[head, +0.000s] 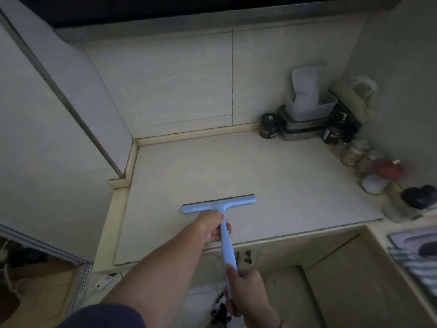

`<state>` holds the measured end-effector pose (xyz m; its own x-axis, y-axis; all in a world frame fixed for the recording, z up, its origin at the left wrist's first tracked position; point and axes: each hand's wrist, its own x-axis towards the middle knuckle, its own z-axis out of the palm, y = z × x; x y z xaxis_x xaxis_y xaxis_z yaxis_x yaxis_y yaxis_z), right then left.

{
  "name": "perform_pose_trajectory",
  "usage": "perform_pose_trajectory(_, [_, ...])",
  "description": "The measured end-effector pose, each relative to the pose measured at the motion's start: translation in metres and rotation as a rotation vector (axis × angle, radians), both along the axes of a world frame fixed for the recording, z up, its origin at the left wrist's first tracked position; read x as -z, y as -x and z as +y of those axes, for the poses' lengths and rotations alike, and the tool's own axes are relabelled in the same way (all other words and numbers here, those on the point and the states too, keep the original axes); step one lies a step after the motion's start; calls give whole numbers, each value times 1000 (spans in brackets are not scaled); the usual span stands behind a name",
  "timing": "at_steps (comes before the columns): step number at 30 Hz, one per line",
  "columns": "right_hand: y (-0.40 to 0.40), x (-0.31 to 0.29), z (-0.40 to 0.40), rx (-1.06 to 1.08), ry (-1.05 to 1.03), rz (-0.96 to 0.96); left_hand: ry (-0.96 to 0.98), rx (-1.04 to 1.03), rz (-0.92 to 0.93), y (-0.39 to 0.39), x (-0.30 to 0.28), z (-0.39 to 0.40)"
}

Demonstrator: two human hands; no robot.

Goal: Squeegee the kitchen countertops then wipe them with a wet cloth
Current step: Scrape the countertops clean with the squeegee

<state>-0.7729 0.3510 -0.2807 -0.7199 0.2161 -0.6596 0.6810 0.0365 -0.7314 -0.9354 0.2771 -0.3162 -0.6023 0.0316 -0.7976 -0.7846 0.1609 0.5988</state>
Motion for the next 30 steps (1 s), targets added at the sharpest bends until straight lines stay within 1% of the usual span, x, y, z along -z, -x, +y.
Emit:
perform_pose_trajectory(5, [-15, -4, -3, -35, -54, -8, -13, 24, -35, -13, 2, -4])
perform_pose_trajectory(10, [-20, -3, -2, -66, -43, 7, -13, 11, -18, -17, 3, -4])
perform_pose_trajectory(13, [-23, -6, -1, -41, -32, -10, -10, 25, -30, -21, 1, -6])
perform_pose_trajectory(16, [-32, 1, -2, -89, -125, -20, -19, 38, -52, -30, 2, -7])
perform_pose_trajectory(20, [-35, -6, 2, -120, -68, -19, -53, 25, -42, -34, -1, -8])
perform_pose_trajectory(25, [-12, -25, 25, -114, 39, 57, -161, -27, -6, -15, -15, 2])
perform_pose_trajectory(30, [43, -24, 53, -96, 37, 157, -219, -32, 42, 45, -27, 36])
